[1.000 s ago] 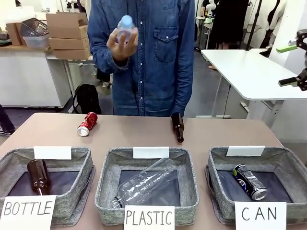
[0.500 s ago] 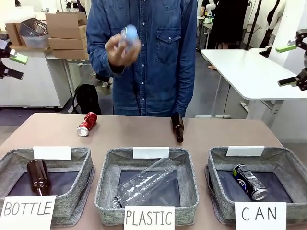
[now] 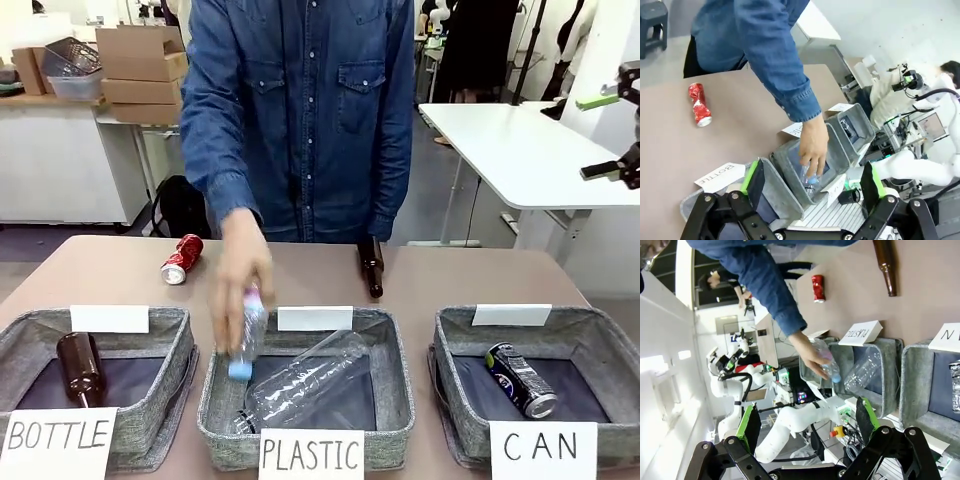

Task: Sort the can waste into the basket.
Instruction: Pick up the can waste from the table and place it in the right Fabric basket.

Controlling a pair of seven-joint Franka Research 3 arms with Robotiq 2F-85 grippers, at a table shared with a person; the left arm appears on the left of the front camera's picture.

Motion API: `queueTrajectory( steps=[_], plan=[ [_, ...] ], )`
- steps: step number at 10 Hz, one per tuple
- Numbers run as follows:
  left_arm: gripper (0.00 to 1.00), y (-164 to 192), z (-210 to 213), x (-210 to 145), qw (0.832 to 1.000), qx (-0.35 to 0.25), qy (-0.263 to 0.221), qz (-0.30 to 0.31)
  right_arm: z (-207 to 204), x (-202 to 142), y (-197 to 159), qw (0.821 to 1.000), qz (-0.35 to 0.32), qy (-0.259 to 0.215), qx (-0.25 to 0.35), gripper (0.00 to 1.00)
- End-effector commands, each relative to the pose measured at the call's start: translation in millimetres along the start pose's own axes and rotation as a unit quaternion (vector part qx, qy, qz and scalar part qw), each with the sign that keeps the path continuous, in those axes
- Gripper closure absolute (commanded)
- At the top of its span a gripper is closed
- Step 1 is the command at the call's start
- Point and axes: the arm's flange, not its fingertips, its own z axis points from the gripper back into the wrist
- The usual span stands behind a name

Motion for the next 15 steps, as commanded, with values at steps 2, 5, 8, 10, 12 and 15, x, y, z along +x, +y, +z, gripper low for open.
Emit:
queueTrajectory(
  steps=[2, 5, 8, 10, 12, 15],
  plan=[
    [0.00, 7.8, -20.1, -8.9, 1.000, 0.013, 0.014, -0.005, 1.7, 1.0, -0.3, 1.000, 0.010, 0.004, -0.003, 0.00],
    [0.00, 34.1, -59.5, 18.4, 0.998, 0.022, 0.063, 0.012, 1.7, 1.0, -0.3, 1.000, 0.010, 0.004, -0.003, 0.00],
    [0.00, 90.7, -143.5, 50.8, 0.984, 0.072, 0.152, 0.064, 1.7, 1.0, -0.3, 1.000, 0.010, 0.004, -0.003, 0.00],
    [0.00, 128.0, -174.3, 62.6, 0.967, 0.113, 0.212, 0.084, 1.7, 1.0, -0.3, 1.000, 0.010, 0.004, -0.003, 0.00],
    [0.00, 157.5, -217.1, 62.6, 0.946, 0.124, 0.285, 0.097, 1.7, 1.0, -0.3, 1.000, 0.010, 0.004, -0.003, 0.00],
    [0.00, 187.9, -286.7, 51.8, 0.909, 0.193, 0.356, 0.099, 1.7, 1.0, -0.3, 1.000, 0.010, 0.004, -0.003, 0.00]
  ],
)
